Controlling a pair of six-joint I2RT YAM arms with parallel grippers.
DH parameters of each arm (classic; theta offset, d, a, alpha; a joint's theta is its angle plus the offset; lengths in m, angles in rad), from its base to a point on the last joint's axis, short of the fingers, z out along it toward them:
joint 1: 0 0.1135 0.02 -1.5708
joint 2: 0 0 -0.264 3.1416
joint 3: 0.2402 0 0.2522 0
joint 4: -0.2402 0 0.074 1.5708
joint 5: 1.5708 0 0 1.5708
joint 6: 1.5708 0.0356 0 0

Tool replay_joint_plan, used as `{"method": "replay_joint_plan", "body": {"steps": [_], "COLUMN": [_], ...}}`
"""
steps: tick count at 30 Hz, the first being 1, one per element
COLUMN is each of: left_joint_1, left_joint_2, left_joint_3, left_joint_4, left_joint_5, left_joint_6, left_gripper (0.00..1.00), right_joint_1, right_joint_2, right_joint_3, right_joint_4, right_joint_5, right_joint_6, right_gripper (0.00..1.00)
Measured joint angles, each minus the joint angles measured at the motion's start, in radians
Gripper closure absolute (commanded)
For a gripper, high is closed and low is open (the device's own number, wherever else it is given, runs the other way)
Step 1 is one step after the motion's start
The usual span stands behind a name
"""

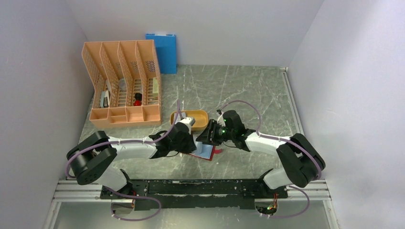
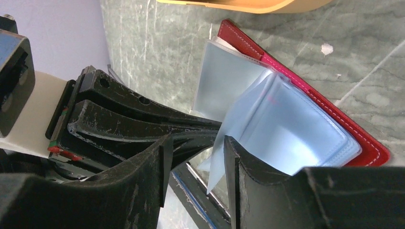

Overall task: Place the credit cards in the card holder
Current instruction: Open the card holder at the center of the board.

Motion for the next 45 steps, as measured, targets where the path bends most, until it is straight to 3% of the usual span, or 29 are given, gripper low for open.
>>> {"method": "replay_joint_plan", "body": {"steps": [17,28,34,35,37,39,45], "left_joint_1": [0.0,0.001,0.001,0.001,0.001,0.001,-0.013], "left_joint_2": [0.007,0.007,0.006,0.005,-0.003,-0.019,-0.032], "left_joint_3": [0.0,0.0,0.0,0.0,0.0,0.0,0.058], "left_joint_4": [0.0,0.0,0.0,0.0,0.0,0.001,-0.011], "left_joint_5": [-0.021,-0.021,-0.021,-0.021,-0.021,-0.017,-0.011], "left_joint_6": [0.0,-0.001,-0.007,-0.008,-0.01,-0.007,0.031], "left_gripper": [0.95,0.95,0.95,0.92,0.74,0.61,0.5], "right_joint_1": [-0.012,-0.014,-0.014,-0.014,-0.018,-0.024,-0.037], "right_joint_2": [-0.135,-0.205,-0.202,-0.204,-0.209,-0.219,-0.323], "right_joint_3": [-0.071,-0.123,-0.123,-0.123,-0.123,-0.123,-0.123], "right_joint_4": [-0.07,-0.116,-0.131,-0.143,-0.174,-0.2,-0.29], "right_joint_5": [0.016,0.019,0.032,0.044,0.07,0.099,0.225], "right_joint_6": [-0.008,-0.027,-0.043,-0.048,-0.057,-0.061,-0.06], "right_gripper": [0.53,0.73,0.58,0.57,0.55,0.55,0.55]}}
